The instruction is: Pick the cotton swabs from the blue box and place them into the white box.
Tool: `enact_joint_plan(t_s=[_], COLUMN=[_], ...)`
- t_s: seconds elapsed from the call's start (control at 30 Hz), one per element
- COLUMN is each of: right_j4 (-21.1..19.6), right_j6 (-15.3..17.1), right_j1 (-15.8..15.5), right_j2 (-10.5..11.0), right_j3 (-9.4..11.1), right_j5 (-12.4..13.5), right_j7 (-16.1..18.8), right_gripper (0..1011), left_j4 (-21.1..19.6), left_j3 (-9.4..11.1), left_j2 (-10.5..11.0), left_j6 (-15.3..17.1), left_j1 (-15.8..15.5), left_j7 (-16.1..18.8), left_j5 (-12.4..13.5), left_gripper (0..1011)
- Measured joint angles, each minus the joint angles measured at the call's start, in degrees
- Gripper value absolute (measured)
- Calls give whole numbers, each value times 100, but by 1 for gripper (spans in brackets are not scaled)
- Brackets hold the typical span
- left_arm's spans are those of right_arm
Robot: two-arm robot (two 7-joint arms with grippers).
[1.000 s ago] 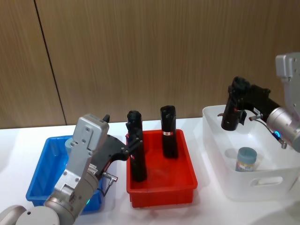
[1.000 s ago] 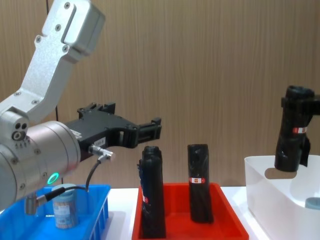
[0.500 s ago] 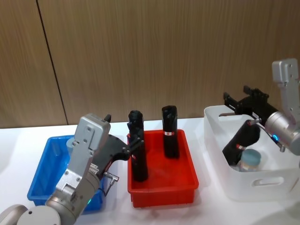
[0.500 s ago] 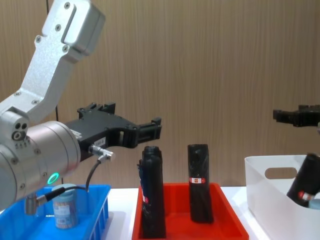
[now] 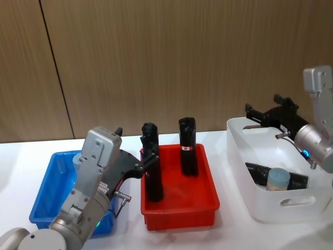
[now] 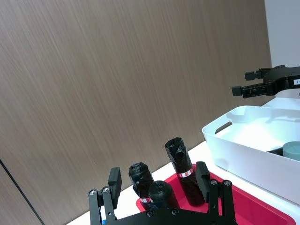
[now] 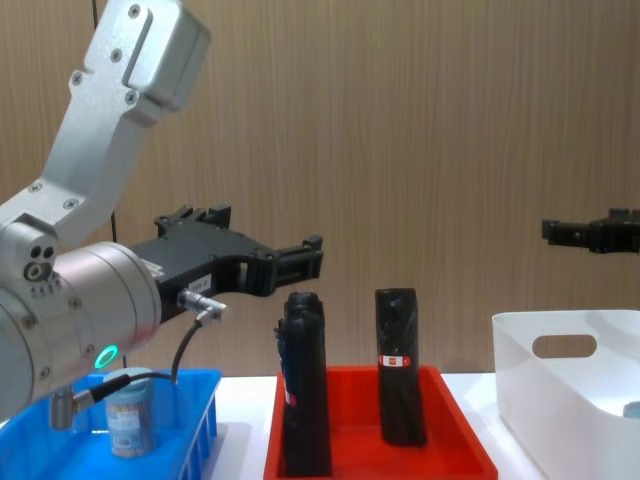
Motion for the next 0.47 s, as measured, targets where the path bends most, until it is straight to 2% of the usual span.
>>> enact_joint_plan(t_s=[0.47], right_j4=[-27], right_j6=[-24], right_j1=[-26], right_j2=[10], right_j3=[17], right_j5=[38], right_j7=[9], right_gripper=[1002], left_j4=[0], left_j3=[0], left_j2=[0], left_j6=[0], left_j1=[0], left_j7=[0], left_j5=[0], left_gripper=[1004])
